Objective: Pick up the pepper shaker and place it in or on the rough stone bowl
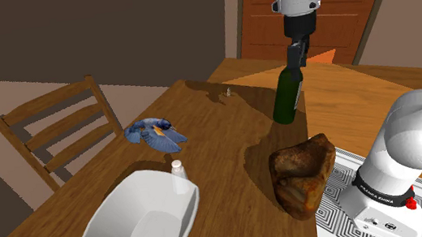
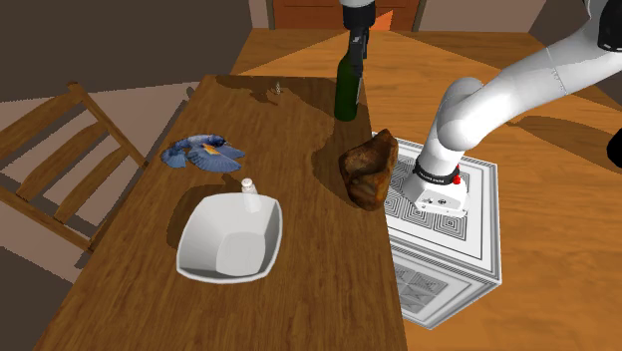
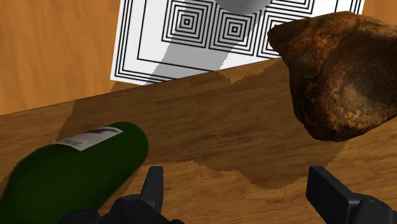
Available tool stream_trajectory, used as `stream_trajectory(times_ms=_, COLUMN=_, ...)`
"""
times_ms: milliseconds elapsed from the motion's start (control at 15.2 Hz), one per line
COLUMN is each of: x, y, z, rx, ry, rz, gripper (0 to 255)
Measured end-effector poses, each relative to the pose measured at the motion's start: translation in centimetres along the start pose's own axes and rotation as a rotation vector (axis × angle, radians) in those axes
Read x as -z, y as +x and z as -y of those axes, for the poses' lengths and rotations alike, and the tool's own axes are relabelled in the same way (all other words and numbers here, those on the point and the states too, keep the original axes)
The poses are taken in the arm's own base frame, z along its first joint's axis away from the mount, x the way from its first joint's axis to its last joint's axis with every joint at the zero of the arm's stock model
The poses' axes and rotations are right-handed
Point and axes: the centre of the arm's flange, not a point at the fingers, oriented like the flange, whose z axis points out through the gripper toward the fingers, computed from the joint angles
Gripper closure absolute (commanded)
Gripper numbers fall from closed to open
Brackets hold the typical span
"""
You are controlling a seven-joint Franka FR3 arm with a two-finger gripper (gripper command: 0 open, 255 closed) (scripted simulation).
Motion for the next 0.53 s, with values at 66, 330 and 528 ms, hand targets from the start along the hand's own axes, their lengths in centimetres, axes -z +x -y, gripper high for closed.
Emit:
stream_trajectory(times_ms=66, x=0.0, y=0.0, z=0.0, rx=0.000, ry=0.000, rz=0.000, gripper=0)
stream_trajectory(times_ms=330, x=-1.3, y=0.9, z=3.4, rx=-0.074, ry=0.020, rz=-0.010, gripper=0)
stream_trajectory(times_ms=528, x=-2.3, y=2.0, z=6.4, rx=-0.150, ry=0.040, rz=-0.020, gripper=0)
